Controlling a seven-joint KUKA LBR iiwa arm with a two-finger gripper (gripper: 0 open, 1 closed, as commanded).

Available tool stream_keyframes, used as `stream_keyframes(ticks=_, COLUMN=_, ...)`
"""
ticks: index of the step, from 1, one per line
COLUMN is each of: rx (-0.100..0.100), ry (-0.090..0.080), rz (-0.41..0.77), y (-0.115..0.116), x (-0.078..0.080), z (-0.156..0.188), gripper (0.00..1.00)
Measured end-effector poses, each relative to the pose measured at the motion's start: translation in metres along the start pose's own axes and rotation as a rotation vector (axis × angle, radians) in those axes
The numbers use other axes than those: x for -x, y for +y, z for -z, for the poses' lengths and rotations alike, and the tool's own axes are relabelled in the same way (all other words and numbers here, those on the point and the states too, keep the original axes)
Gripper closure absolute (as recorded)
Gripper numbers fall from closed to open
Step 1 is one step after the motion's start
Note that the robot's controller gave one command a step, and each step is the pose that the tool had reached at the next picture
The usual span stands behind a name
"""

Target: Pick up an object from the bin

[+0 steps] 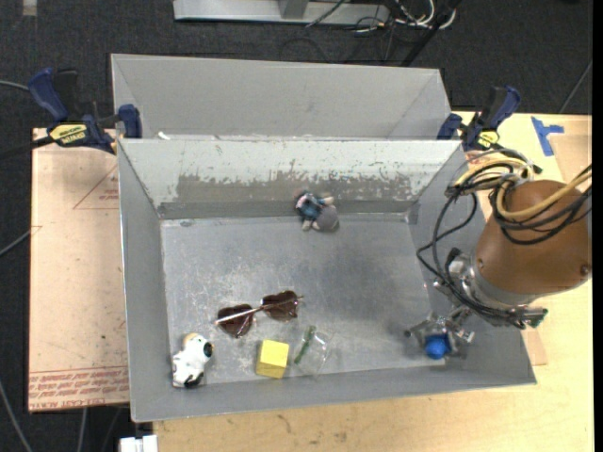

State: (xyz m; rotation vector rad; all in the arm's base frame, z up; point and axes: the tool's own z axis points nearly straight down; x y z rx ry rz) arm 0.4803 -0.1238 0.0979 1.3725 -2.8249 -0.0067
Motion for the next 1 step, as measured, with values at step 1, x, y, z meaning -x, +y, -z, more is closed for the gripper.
stream_keyframes(ticks=1, rx=0.003, ry=0.001, rz=0.000, y=0.0012, x=-0.0002, z=0.0214, gripper=1.00)
